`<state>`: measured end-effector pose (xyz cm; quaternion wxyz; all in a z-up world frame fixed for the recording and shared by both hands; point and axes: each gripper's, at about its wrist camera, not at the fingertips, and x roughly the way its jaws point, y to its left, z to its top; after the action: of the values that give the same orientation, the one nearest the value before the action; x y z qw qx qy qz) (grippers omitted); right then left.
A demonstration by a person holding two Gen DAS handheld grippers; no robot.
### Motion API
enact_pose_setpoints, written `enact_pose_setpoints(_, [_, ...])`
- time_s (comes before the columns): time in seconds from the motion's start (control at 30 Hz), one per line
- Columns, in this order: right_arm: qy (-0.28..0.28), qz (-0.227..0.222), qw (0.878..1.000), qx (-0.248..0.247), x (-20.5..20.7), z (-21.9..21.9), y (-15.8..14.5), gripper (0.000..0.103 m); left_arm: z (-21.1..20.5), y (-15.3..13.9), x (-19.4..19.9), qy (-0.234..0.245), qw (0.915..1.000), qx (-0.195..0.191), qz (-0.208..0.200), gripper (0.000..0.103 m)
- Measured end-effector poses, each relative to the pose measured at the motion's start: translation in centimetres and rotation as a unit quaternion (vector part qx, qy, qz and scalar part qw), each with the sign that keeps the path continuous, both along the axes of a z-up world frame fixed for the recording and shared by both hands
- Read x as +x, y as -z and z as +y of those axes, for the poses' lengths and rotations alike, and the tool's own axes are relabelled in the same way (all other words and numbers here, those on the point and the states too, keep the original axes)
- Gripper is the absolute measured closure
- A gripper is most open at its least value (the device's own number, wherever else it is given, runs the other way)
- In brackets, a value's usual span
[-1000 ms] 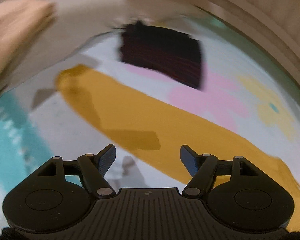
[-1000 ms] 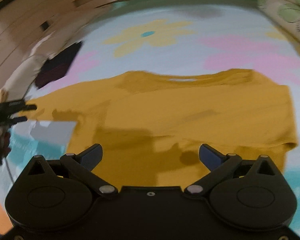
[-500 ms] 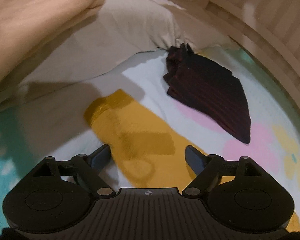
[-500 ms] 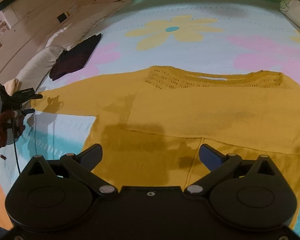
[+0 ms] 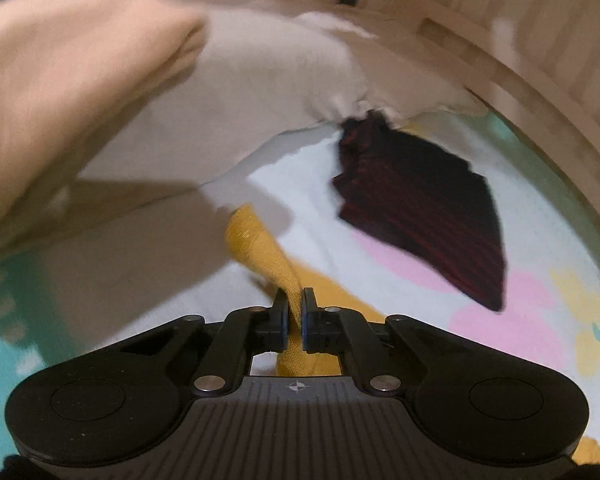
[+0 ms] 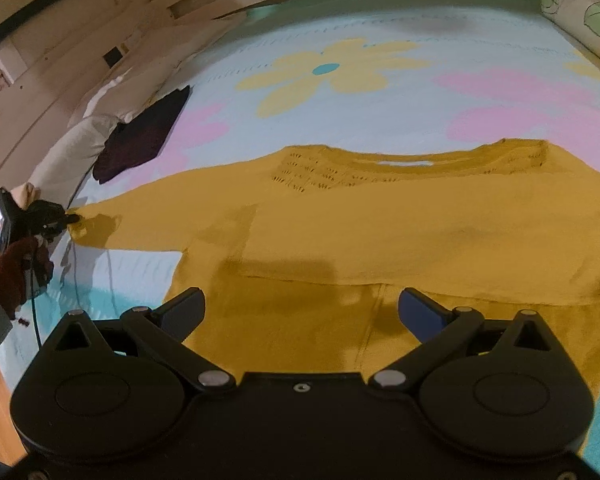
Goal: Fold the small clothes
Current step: 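Grasp the other sleeve cuff with the left gripper and lift it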
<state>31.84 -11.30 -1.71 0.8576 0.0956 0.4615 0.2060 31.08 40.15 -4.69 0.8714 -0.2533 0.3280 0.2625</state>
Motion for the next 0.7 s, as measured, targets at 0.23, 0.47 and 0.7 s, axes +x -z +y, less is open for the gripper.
enact_pose_setpoints(0.23, [0.022, -0.026, 0.999, 0.0, 0.1, -2.1, -1.4, 0.0, -8.3, -7.3, 1.1, 0.075, 0.9961, 0.028, -0.036, 0.098])
enact_pose_setpoints(0.47, [0.062, -0.045, 0.997, 0.015, 0.1, -5.9, -2.5, 0.0, -22.6, -12.2, 1.2, 0.194, 0.9768, 0.054, -0.073, 0.098])
enact_pose_setpoints(0.7, [0.107, -0.058, 0.992, 0.025, 0.0, -10.1, -3.2, 0.0, -38.0, -10.0, 2.0, 0.327, 0.9408, 0.068, -0.056, 0.098])
